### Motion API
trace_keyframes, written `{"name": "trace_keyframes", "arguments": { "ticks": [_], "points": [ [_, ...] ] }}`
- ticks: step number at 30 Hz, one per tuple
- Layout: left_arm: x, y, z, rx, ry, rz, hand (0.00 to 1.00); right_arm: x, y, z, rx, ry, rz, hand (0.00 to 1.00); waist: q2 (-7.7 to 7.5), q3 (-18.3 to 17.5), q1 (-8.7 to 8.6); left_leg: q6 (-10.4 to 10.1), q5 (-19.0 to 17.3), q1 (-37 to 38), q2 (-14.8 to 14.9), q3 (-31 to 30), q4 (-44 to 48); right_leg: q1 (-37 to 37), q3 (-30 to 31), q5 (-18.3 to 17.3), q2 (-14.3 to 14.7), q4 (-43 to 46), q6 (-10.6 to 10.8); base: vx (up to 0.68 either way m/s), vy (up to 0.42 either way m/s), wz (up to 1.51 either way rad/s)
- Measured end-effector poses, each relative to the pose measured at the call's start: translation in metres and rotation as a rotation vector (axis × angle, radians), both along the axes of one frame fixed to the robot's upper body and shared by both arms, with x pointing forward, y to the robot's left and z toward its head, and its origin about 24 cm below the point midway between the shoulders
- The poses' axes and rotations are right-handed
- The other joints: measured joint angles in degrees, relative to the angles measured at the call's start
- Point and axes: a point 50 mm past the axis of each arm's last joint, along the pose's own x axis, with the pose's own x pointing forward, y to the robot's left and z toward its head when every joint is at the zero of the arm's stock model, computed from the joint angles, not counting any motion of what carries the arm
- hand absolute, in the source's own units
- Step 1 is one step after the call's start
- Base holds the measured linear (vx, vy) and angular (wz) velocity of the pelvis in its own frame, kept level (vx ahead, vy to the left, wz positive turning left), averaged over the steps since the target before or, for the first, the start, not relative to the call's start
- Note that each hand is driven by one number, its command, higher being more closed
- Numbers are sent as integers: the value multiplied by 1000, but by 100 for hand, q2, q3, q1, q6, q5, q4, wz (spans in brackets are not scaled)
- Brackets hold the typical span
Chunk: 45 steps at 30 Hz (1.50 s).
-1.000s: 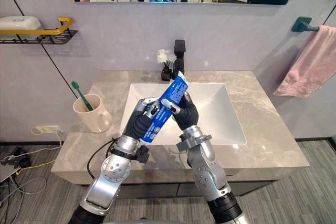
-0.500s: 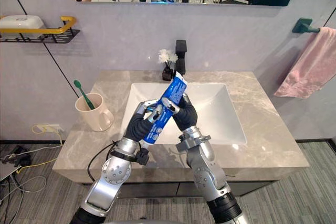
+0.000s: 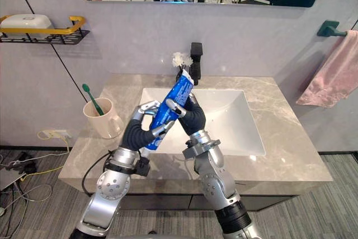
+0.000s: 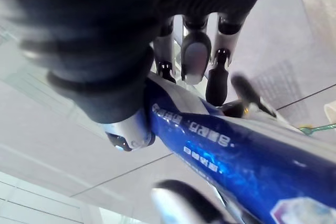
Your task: Organize washtable
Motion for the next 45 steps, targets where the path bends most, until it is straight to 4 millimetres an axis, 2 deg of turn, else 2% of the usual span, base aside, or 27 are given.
{"name": "trace_keyframes", "arguments": {
  "ticks": [2,12,17,20,21,27,30,32,33,35,36,39,41,45],
  "points": [
    [-6,10,4,-23,-22,48,0,1,-7,-1,2,3,-30,100,0,0,4,0,0,-15,-8,-30,0,6,-34,0,-5,-12,0,11,2,7],
    [-16,25,9,-85,-52,122,0,-5,-11,1,10,-9,-43,100,33,19,23,-1,0,-18,-6,-106,0,66,-130,-2,3,-54,-3,6,-6,4],
    [-20,35,13,-84,-74,168,0,-7,-15,-6,8,18,-59,100,44,27,83,-2,-2,-18,-6,-107,-2,66,-133,-4,3,-54,-6,0,0,0],
    [-30,51,12,-114,-82,262,0,-9,-25,-10,-4,33,-102,100,59,36,143,-3,-2,-26,-8,-120,-2,66,-148,-8,2,-57,-12,2,-3,2],
    [-36,63,9,-128,-77,328,0,-10,-32,-12,-9,39,-132,100,65,40,146,-3,-2,-35,-9,-132,-2,66,-162,-9,3,-61,-13,2,-6,5],
    [-60,100,-4,-215,-39,525,0,-18,-60,-19,-24,65,-248,100,70,44,181,-3,-3,-90,-12,-218,-24,65,-270,-34,2,-63,-49,0,-13,8],
    [-66,122,-23,-280,27,627,0,-20,-71,-22,-32,76,-295,100,87,42,227,-4,-3,-109,-10,-249,-42,65,-300,-39,8,-69,-53,-6,-19,5],
    [-68,136,-54,-352,144,700,0,-22,-79,-24,-34,88,-329,100,93,39,303,-5,-1,-128,-10,-274,-43,64,-324,-39,8,-78,-53,7,-19,5],
    [-69,139,-61,-364,178,717,0,-22,-80,-24,-34,87,-333,100,92,39,304,-7,1,-137,-10,-285,-43,64,-338,-39,8,-79,-53,8,-18,9],
    [-73,148,-94,-442,316,762,0,-22,-80,-24,-33,88,-334,100,89,37,310,-8,3,-153,-10,-320,-42,65,-382,-39,5,-79,-53,5,-14,8],
    [-74,148,-101,-466,347,764,0,-22,-80,-24,-33,88,-334,100,88,37,312,-9,4,-158,-10,-328,-42,65,-394,-39,4,-78,-53,2,-15,7],
    [-82,149,-142,-550,518,791,0,-22,-80,-24,-33,88,-333,100,87,37,317,-10,5,-170,-8,-355,-43,65,-431,-39,-1,-73,-53,0,-9,4],
    [-94,144,-183,-607,719,801,0,-22,-80,-25,-33,90,-333,100,82,40,313,-10,5,-177,-6,-360,-43,61,-438,-42,-3,-73,-55,0,0,0],
    [-121,127,-237,-696,1008,808,0,-22,-80,-25,-33,93,-331,100,42,57,301,-11,5,-179,-3,-362,-43,55,-445,-63,-2,-59,-56,0,0,0]
  ]
}}
